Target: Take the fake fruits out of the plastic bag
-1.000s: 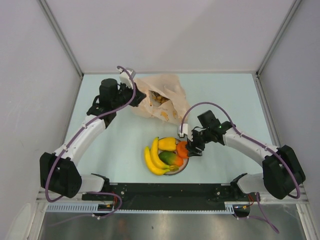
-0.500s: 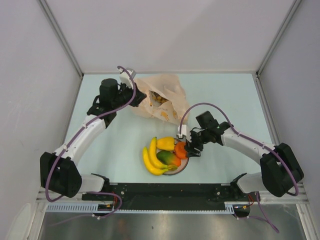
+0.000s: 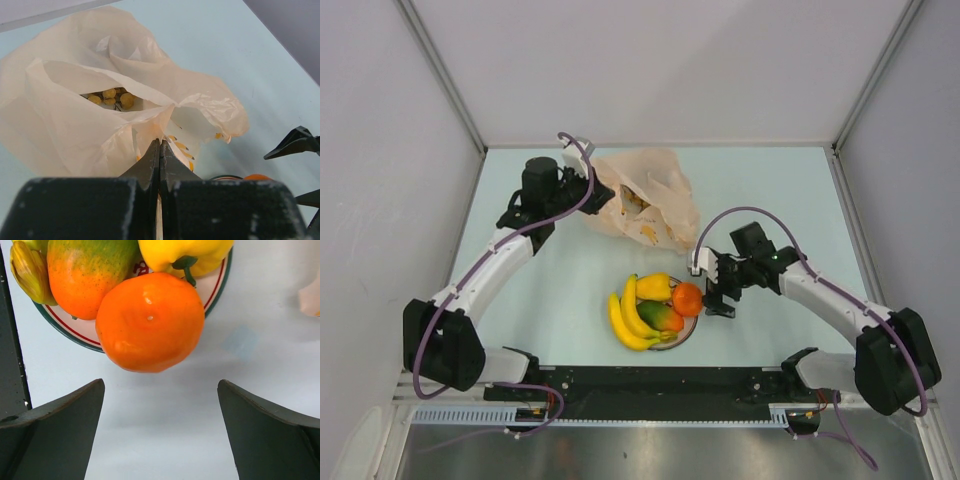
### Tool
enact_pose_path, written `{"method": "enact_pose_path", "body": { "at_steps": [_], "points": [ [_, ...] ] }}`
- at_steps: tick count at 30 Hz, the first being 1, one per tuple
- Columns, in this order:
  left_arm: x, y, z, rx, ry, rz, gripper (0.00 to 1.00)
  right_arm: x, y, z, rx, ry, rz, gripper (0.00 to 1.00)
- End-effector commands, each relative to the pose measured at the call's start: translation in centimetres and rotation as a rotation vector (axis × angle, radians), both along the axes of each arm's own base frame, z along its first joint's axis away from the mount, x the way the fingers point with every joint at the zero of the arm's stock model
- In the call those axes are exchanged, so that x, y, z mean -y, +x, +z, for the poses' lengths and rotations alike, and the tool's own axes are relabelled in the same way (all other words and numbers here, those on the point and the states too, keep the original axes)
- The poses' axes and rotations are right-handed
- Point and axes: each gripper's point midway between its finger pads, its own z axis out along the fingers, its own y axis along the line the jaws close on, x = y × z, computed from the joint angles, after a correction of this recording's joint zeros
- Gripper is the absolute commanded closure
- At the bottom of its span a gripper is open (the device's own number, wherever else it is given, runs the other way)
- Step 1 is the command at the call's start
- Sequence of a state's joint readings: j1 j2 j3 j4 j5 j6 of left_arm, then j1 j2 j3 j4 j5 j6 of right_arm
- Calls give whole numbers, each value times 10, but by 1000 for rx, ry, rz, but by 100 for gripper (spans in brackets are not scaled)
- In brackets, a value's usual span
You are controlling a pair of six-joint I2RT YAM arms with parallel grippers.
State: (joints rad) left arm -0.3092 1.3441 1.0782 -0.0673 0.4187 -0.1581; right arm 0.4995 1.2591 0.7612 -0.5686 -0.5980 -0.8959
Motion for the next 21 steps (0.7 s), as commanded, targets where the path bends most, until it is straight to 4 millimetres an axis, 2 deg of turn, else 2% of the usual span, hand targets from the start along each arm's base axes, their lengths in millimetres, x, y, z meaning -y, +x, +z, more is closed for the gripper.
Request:
{"method": "enact_pose_path", "body": {
  "at_steps": [1, 2, 5, 6, 8, 10, 11, 13, 14, 16, 17, 18, 20, 21],
  "points": [
    [5, 5, 20, 54, -29, -13, 100, 2, 8, 23, 80, 34, -18, 0],
    [5, 5, 19, 52, -27, -12, 100, 1, 11, 29, 87, 46, -38, 0],
    [6, 5, 23, 58, -25, -18, 100, -12, 35, 61, 131, 134, -127, 1],
    [6, 5, 24, 59, -26, -21, 100, -23, 53, 88, 162, 210, -189, 0],
    [6, 6, 25, 58, -28, -25, 100, -35, 72, 108, 163, 274, -242, 1],
    [9, 6, 26, 60, -37, -37, 100, -50, 97, 143, 176, 396, -337, 7],
    [10, 5, 27, 58, -40, -41, 100, -54, 110, 142, 171, 411, -381, 15],
    [10, 6, 31, 63, -47, -41, 100, -64, 133, 165, 212, 495, -426, 25],
    [11, 5, 31, 65, -46, -43, 100, -68, 148, 153, 221, 476, -461, 27],
    [10, 5, 35, 74, -47, -41, 100, -77, 164, 152, 262, 471, -486, 26],
    [9, 5, 36, 75, -44, -40, 100, -79, 173, 154, 287, 465, -499, 17],
    [9, 4, 38, 82, -40, -43, 100, -83, 181, 144, 288, 449, -506, 12],
    [8, 4, 42, 91, -40, -38, 100, -90, 182, 139, 314, 431, -489, 1],
    [8, 4, 42, 93, -40, -38, 100, -93, 183, 131, 333, 402, -465, 0]
  ]
}}
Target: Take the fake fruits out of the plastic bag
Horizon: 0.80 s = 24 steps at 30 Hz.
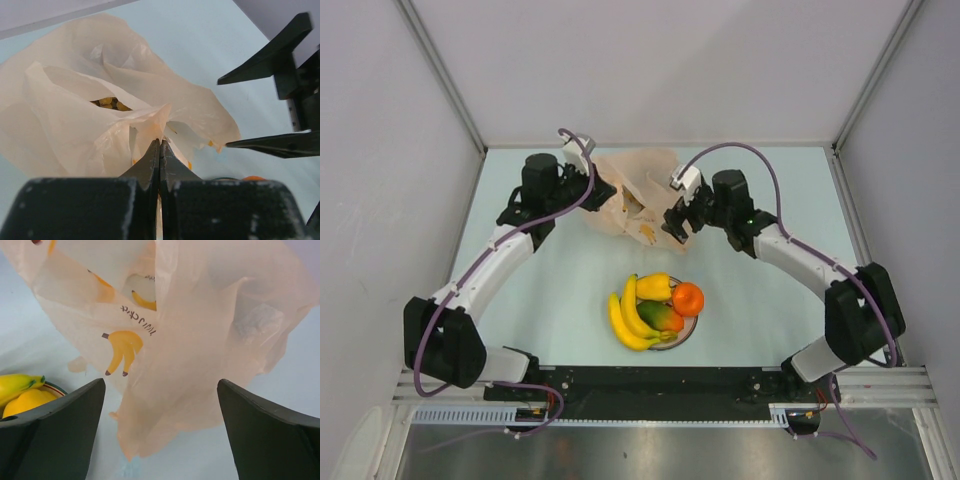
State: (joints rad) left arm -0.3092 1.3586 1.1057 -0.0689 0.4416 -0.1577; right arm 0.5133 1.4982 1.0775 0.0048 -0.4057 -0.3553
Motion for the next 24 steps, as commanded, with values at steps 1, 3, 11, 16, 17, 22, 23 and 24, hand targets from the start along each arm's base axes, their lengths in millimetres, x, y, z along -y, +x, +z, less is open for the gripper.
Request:
{"method": "enact_pose_path", "body": {
  "at_steps": [1, 3, 11, 16, 17, 22, 23, 24],
  "points": [
    [3, 2, 37, 90, -32, -16, 100, -15, 24, 9, 126, -29, -51, 0],
    [3, 1, 39, 95, -35, -17, 100, -20, 27, -4, 154, -97, -67, 0],
    [12, 13, 46, 122, -45, -44, 100, 35, 108, 7, 323, -128, -429, 42],
    [41, 59, 51, 153, -36, -107, 100, 91, 182, 103, 469, 37, -582, 100],
    [50, 71, 92, 255, -46, -122, 100, 96, 192, 114, 490, 42, -589, 100],
    [84, 124, 134, 405, -3, -97, 100, 132, 215, 181, 572, 119, -665, 100],
    [90, 123, 162, 492, -6, -101, 100, 135, 212, 188, 581, 128, -672, 100],
    [108, 114, 171, 525, -8, -139, 100, 139, 204, 200, 596, 139, -675, 100]
  ]
}}
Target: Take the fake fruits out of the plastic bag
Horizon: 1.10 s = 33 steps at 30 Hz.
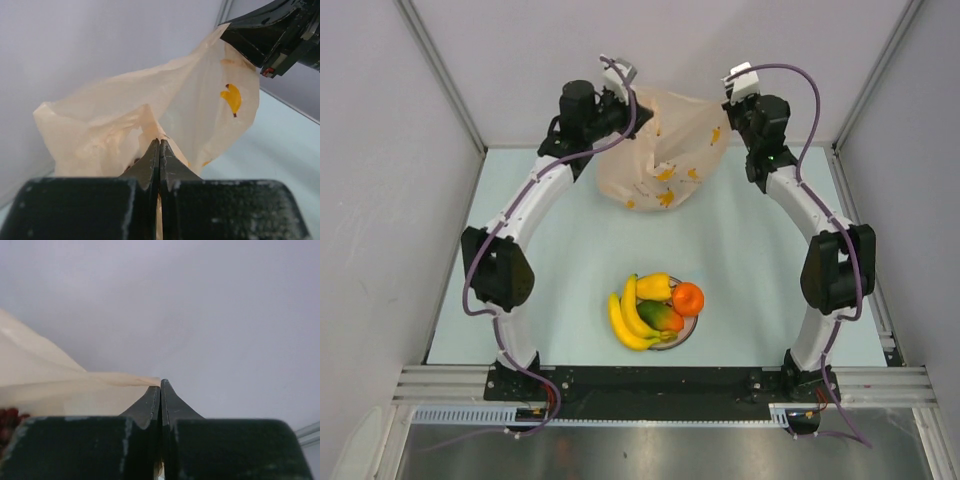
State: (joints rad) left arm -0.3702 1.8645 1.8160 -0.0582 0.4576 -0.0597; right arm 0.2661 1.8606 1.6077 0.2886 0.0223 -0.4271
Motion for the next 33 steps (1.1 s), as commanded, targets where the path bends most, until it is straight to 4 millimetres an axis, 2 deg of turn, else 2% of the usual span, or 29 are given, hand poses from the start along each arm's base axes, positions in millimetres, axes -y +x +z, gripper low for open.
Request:
{"method": "enact_pose_path", "body": {
  "at_steps": [1, 2, 3, 4, 5, 6, 7, 8, 9, 10, 11, 12, 13, 14, 15, 16, 20, 22, 23, 24, 25, 27, 28, 29, 30, 31, 32, 33],
  "points": [
    [42, -17, 85, 279, -1, -72, 100, 7, -19, 70, 138, 68, -6, 100],
    [51, -25, 93, 306, 4, -105, 100, 9, -26, 51, 90, 60, -6, 100],
    [65, -40, 93, 298, 0, -148, 100, 13, -45, 67, 109, 75, 3, 100],
    [71, -47, 90, 280, -3, -171, 100, 15, -55, 66, 96, 76, 9, 100],
    [81, -66, 84, 237, -17, -231, 99, 18, -65, 53, 50, 72, 9, 100],
    [83, -75, 77, 201, -17, -254, 100, 17, -89, 53, 38, 76, 45, 100],
    [85, -84, 69, 167, -20, -273, 100, 20, -100, 45, 12, 72, 48, 100],
    [83, -100, 57, 115, -23, -295, 100, 25, -112, 24, -47, 62, 45, 100],
    [83, -108, 46, 83, -15, -302, 100, 31, -129, 33, -35, 78, 46, 100],
    [80, -115, 16, 17, 13, -302, 100, 36, -138, 25, -65, 78, 38, 100],
    [75, -126, 11, 1, 24, -306, 100, 49, -143, 19, -86, 77, 15, 100],
    [70, -131, 0, -21, 37, -302, 100, 53, -154, 6, -118, 76, 16, 100],
    [64, -136, -31, -81, 72, -290, 100, 59, -159, -6, -154, 70, 5, 100],
    [59, -141, -42, -102, 86, -283, 100, 64, -164, -17, -177, 70, -5, 100],
    [53, -149, -40, -97, 89, -281, 100, 73, -167, -31, -209, 73, -26, 100],
    [49, -156, -59, -135, 109, -284, 100, 76, -175, -36, -241, 90, -30, 100],
    [39, -173, -60, -129, 124, -301, 100, 72, -185, -32, -244, 110, 12, 100],
    [38, -165, -53, -87, 133, -280, 100, 72, -182, -23, -203, 109, 10, 100],
    [40, -159, -47, -61, 135, -269, 100, 77, -173, -13, -151, 108, -16, 100],
    [42, -149, -46, -44, 149, -254, 100, 80, -167, -8, -121, 100, -33, 100],
    [48, -127, -32, 12, 168, -231, 100, 83, -158, 4, -60, 95, -45, 100],
    [54, -104, -25, 29, 195, -214, 100, 89, -136, 15, -23, 78, -66, 100],
    [59, -83, -9, 63, 181, -202, 100, 96, -127, 31, 27, 94, -82, 100],
    [59, -72, 1, 79, 161, -191, 100, 97, -110, 40, 40, 124, -85, 100],
    [58, -62, 12, 97, 131, -180, 100, 99, -102, 55, 66, 155, -90, 100],
    [53, -47, 43, 145, 59, -146, 100, 107, -92, 61, 65, 182, -107, 100],
    [54, -32, 41, 146, 44, -134, 100, 108, -77, 88, 101, 232, -101, 100],
    [51, -23, 76, 219, 10, -112, 100, 110, -69, 96, 109, 243, -102, 100]
  ]
}}
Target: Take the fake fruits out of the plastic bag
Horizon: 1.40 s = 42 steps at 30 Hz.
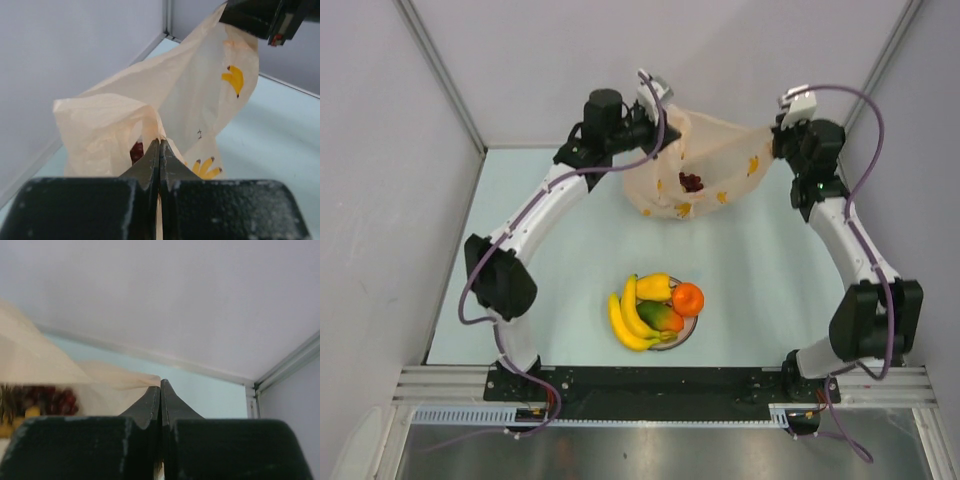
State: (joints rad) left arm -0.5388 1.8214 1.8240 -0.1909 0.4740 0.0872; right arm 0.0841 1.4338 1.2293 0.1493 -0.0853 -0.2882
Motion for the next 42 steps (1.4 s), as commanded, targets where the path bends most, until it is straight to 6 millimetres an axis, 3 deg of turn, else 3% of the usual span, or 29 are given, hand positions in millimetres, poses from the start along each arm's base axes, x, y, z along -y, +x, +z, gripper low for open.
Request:
{"method": "enact_pose_path", "body": {
  "at_steps": [1, 2, 3, 4, 5, 7, 10, 11, 12, 13, 14, 15, 16, 17, 18, 19, 20, 21, 23, 24, 25, 26, 29, 33, 37, 38, 40, 42],
  "points": [
    [-21, 56, 89, 202, -139, 95, 100, 20, 39, 109, 244, 117, -56, 100],
    [-17, 74, 78, 203, -127, 104, 100, 21, 51, 131, 287, 123, -58, 100],
    [-20, 76, 117, 306, -152, 108, 100, 24, 56, 137, 297, 119, -61, 100],
    [-22, 81, 130, 356, -166, 121, 100, 27, 59, 149, 325, 119, -70, 100],
    [-21, 94, 129, 379, -173, 150, 100, 30, 59, 172, 373, 120, -75, 100],
    [-23, 90, 166, 498, -238, 155, 100, 35, 63, 182, 399, 116, -88, 100],
    [-21, 79, 179, 520, -253, 132, 100, 37, 43, 202, 440, 95, -86, 100],
    [-17, 72, 175, 500, -246, 98, 100, 37, 37, 197, 424, 85, -83, 100],
    [-17, 63, 163, 437, -238, 77, 100, 36, 34, 174, 375, 72, -78, 100],
    [-16, 57, 154, 401, -232, 58, 100, 34, 12, 180, 386, 61, -61, 100],
    [-15, 48, 143, 361, -223, 31, 100, 33, 1, 172, 364, 51, -56, 100],
    [-12, 32, 107, 258, -199, -21, 100, 32, -3, 133, 280, 40, -53, 100],
    [-10, 21, 91, 212, -186, -49, 100, 31, -27, 140, 290, 30, -44, 100],
    [-10, 12, 72, 161, -171, -65, 100, 32, -36, 118, 210, 33, -50, 100],
    [-10, -6, 42, 84, -143, -92, 100, 31, -44, 100, 155, 37, -50, 100],
    [-11, -16, 22, 29, -118, -106, 100, 29, -64, 84, 105, 32, -38, 100],
    [-11, -27, 8, -41, -121, -120, 100, 29, -74, 54, 1, 28, -33, 100],
    [-10, -42, -21, -114, -93, -142, 100, 27, -86, 43, -34, 26, -26, 100],
    [-14, -63, -25, -138, -88, -162, 100, 25, -115, 12, -113, 17, -12, 100],
    [-14, -73, -38, -166, -79, -171, 99, 26, -121, 6, -124, 15, -16, 100],
    [-15, -81, -32, -161, -87, -183, 100, 28, -127, 2, -127, 10, -22, 99],
    [-15, -86, -33, -169, -91, -189, 100, 27, -132, 4, -115, 1, -16, 76],
    [-10, -98, -19, -196, -116, -209, 100, 23, -130, 28, -25, 9, 5, 42],
    [-6, -116, 1, -201, -150, -243, 100, 0, -133, 77, 90, 57, 109, 17],
    [-3, -132, 4, -217, -157, -268, 100, -46, -142, 100, 126, 77, 261, 14],
    [-3, -134, 4, -229, -164, -266, 100, -67, -147, 101, 128, 74, 325, 17],
    [-2, -138, 4, -226, -167, -268, 100, -85, -153, 92, 103, 33, 404, 21],
    [-3, -139, -3, -223, -150, -260, 100, -102, -157, 77, 61, -12, 462, 38]
  ]
}}
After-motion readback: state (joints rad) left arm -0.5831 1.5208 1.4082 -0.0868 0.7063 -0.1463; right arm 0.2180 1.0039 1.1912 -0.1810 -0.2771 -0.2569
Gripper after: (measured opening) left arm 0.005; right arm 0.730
